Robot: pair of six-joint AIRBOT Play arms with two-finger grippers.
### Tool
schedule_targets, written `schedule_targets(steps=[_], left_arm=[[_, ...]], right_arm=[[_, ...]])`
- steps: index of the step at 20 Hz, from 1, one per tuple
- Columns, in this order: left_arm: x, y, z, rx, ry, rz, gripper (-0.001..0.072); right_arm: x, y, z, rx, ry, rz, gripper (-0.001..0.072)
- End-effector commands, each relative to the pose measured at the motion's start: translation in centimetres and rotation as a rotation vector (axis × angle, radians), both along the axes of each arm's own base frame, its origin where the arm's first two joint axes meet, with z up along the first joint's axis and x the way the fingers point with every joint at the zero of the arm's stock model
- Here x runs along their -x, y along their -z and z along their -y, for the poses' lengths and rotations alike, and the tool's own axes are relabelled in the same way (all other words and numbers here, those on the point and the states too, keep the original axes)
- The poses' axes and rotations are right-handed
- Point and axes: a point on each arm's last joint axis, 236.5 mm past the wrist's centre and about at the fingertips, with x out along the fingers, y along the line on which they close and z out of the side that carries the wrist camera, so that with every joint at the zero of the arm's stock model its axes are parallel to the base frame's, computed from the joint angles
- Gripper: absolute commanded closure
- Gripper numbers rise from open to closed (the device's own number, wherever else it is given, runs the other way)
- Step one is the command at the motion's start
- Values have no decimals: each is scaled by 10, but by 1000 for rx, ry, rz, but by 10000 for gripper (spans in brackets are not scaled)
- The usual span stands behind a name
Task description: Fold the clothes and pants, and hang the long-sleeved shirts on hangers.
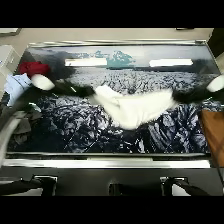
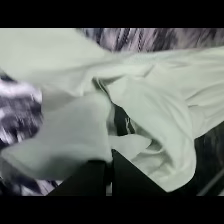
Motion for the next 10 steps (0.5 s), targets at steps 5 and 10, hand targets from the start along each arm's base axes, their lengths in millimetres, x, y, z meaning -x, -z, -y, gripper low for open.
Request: schedule_targets(steps=[5,10], left_arm=[[153,-421,-121,236,-322,1003,689],[224,-473,-134,337,-346,1187,689]], right_arm=[[127,-360,3,228,87,936,668],[193,-414,-11,226,92,1151,667]])
